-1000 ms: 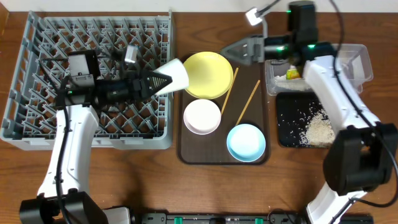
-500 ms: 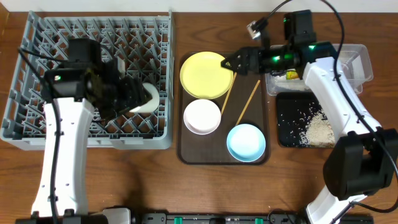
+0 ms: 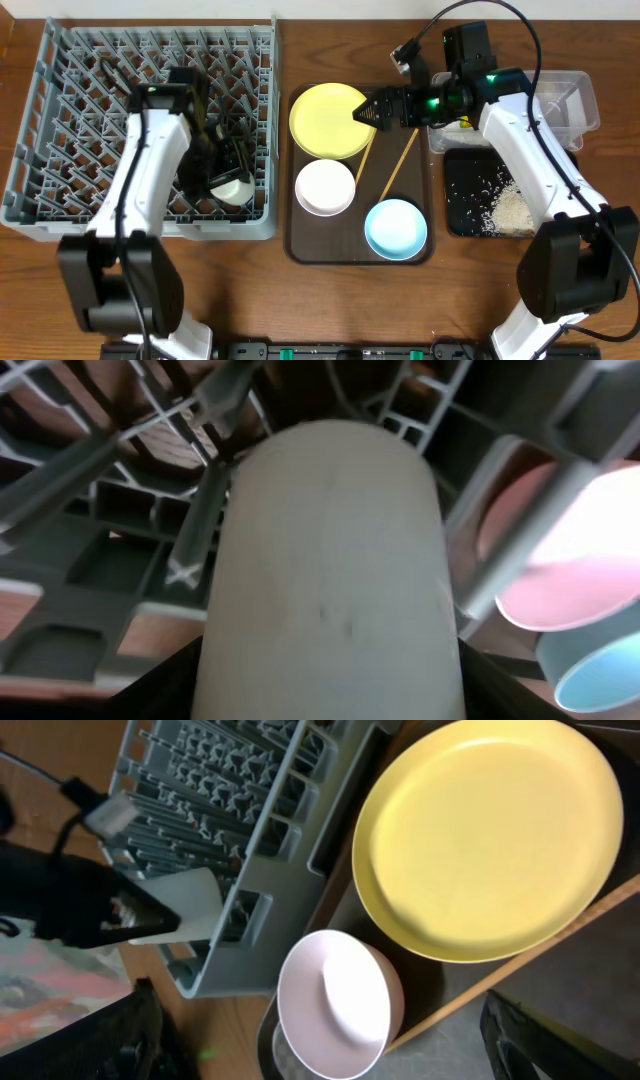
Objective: Sort waste into correct bins and load items into the dishwasher
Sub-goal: 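Place the cream cup upside down in the dish rack with the left gripper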
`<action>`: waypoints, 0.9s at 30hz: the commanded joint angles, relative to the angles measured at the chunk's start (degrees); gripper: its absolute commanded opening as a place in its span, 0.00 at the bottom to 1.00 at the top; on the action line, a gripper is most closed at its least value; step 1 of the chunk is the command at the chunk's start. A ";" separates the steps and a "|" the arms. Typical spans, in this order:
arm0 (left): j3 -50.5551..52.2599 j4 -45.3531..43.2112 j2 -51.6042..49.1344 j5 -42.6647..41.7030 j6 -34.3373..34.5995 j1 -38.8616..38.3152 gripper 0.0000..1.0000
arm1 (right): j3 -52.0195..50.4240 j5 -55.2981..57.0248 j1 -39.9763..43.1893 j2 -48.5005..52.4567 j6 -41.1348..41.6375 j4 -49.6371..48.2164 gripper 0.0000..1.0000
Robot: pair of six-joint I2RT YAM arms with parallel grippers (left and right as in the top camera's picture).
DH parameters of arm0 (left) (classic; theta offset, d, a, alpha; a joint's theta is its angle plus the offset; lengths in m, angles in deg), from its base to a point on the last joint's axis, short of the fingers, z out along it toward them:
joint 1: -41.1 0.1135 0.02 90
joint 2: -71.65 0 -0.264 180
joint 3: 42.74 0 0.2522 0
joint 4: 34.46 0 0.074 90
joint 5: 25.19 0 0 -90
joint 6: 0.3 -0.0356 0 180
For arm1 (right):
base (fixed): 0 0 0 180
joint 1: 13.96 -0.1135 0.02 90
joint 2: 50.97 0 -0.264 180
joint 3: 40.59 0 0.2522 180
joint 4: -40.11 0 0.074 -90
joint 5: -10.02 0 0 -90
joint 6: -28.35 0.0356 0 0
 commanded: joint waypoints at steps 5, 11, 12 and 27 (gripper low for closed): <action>0.17 0.68 -2.99 1.88 0.52 -1.07 0.64 | 0.11 0.48 -0.15 -1.29 -1.75 0.33 0.99; -4.74 4.39 -1.36 2.93 -1.07 -1.07 0.92 | 0.13 0.48 -0.09 -1.40 -2.84 0.28 0.99; -5.88 4.83 -0.59 2.91 -1.25 -1.11 0.95 | 0.15 0.48 0.07 -1.44 -2.86 0.28 0.99; -7.63 -2.01 9.62 2.47 1.64 -23.91 0.94 | 0.81 11.85 14.29 -17.05 0.13 0.17 0.99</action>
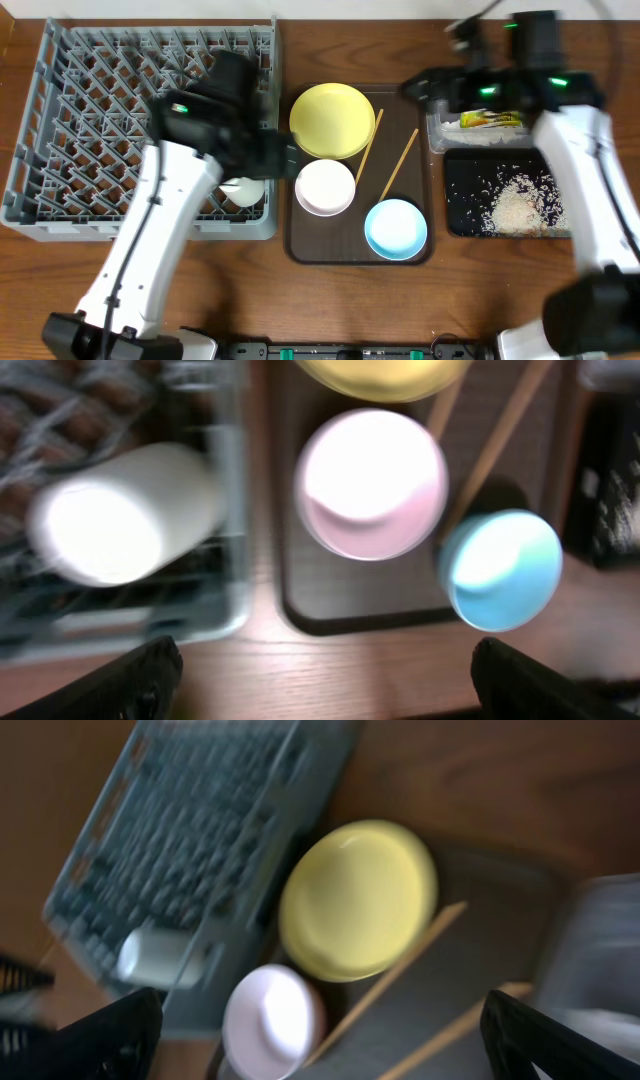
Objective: Sort waste into correct bins and load items into the dishwasher
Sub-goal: 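Place the cream cup upside down in the dish rack with the left gripper, then reach the left gripper to the light-blue bowl on the tray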
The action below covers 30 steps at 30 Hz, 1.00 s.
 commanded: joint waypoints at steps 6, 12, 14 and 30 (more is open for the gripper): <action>2.47 -8.55 -9.79 0.42 2.99 -14.86 0.94 | 0.79 7.69 12.98 -10.69 5.18 1.99 0.99; 2.47 -10.10 -20.50 2.14 2.93 -20.22 0.94 | 0.76 7.72 15.78 -10.82 5.14 7.13 0.99; 2.47 -10.12 -23.61 1.92 2.93 -20.41 0.94 | 0.76 7.69 15.78 -10.82 5.14 9.14 0.99; 2.32 -12.48 -28.35 -0.63 0.20 -24.59 0.86 | 0.76 7.69 15.78 -10.82 5.14 11.45 0.99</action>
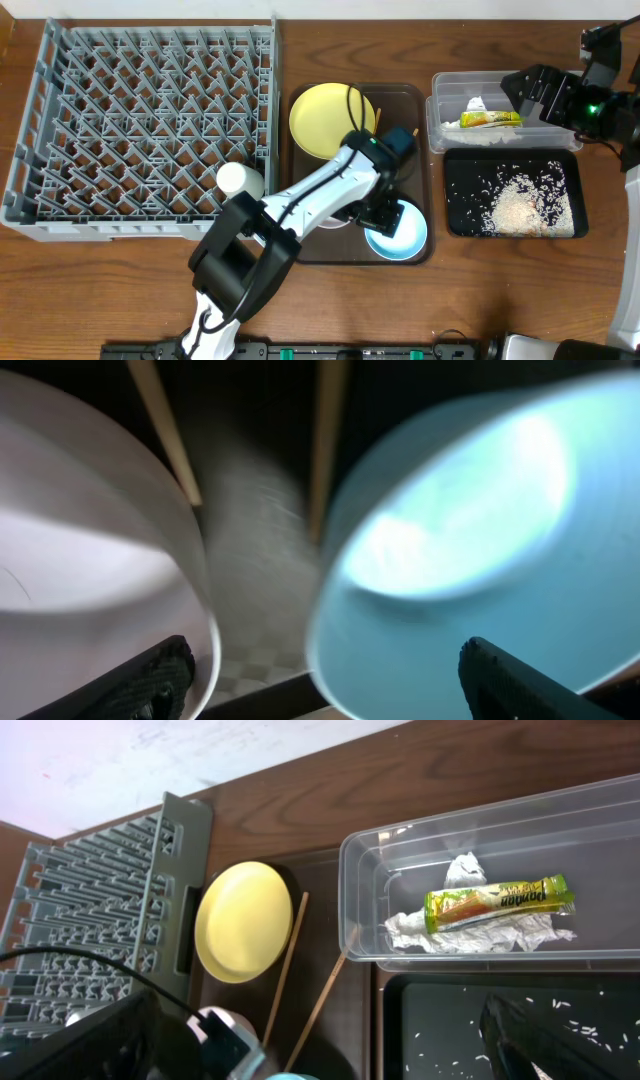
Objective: Sort waste into correct bins and load items into the dishwasher
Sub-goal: 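Reach the left gripper to the light-blue bowl on the tray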
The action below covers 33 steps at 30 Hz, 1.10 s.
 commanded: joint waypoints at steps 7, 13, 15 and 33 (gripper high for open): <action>-8.63 7.28 1.44 11.06 -1.03 1.77 0.86 | 0.59 -0.04 0.07 0.09 0.44 0.24 0.99; -12.33 5.14 2.21 9.77 -7.61 0.28 0.86 | 0.59 -0.04 0.07 0.09 0.44 0.24 0.99; -11.69 4.79 1.79 9.64 -10.54 -0.39 0.86 | 0.59 -0.02 0.07 0.09 0.44 0.24 0.99; -8.70 0.26 -5.05 4.87 -23.96 -2.64 0.81 | 0.59 -0.04 0.07 0.09 0.44 0.24 0.99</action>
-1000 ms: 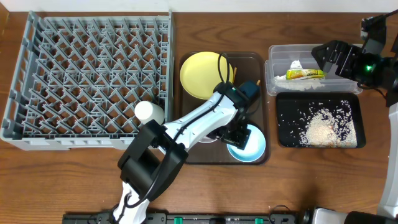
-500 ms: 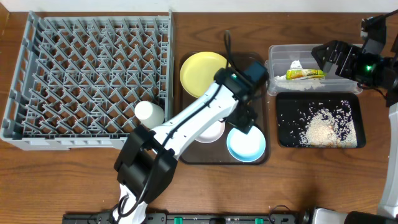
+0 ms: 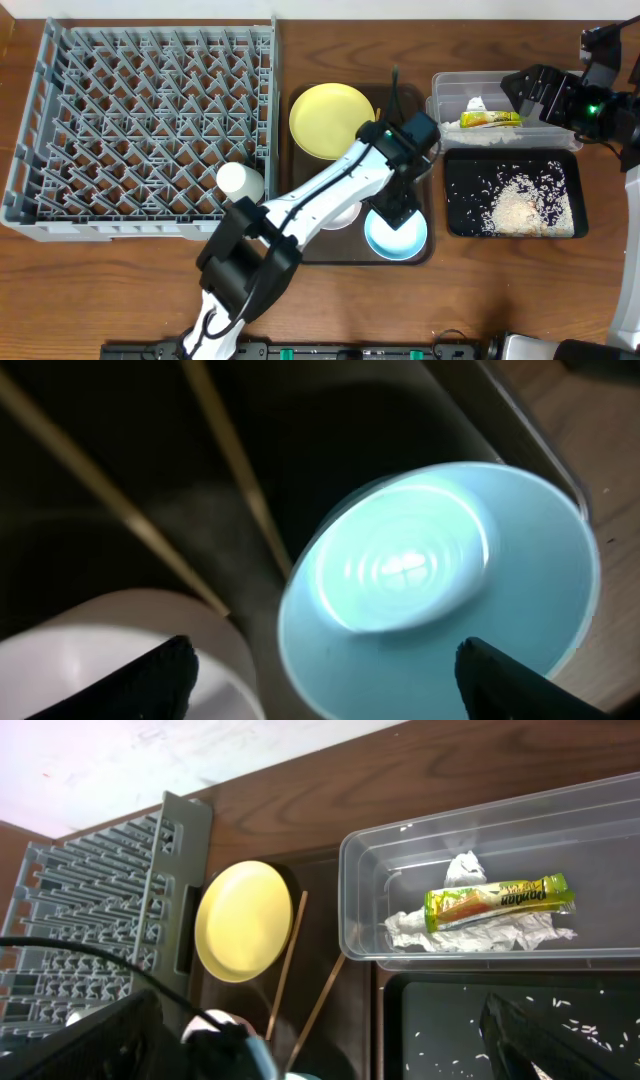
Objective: Sort waste into correct bins and load items into the dishwasher
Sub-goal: 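Reach the left gripper to the light-blue bowl on the tray, then grasp the light-blue bowl rim with the left gripper and lift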
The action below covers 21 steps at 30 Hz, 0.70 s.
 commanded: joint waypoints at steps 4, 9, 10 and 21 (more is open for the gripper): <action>0.76 -0.46 -4.52 -1.20 -1.66 -0.33 0.60 | 0.59 -0.04 0.07 0.09 0.44 0.20 0.99; 0.76 -2.49 -4.72 -1.68 -1.66 -0.57 0.47 | 0.59 -0.04 0.07 0.09 0.44 0.20 0.99; 0.79 -3.76 -5.05 -2.54 -1.60 -0.74 0.43 | 0.59 -0.04 0.07 0.09 0.46 0.20 0.99; 0.63 -5.38 -7.93 -3.76 -0.79 -1.29 0.23 | 0.59 -0.02 0.07 0.09 0.44 0.22 0.99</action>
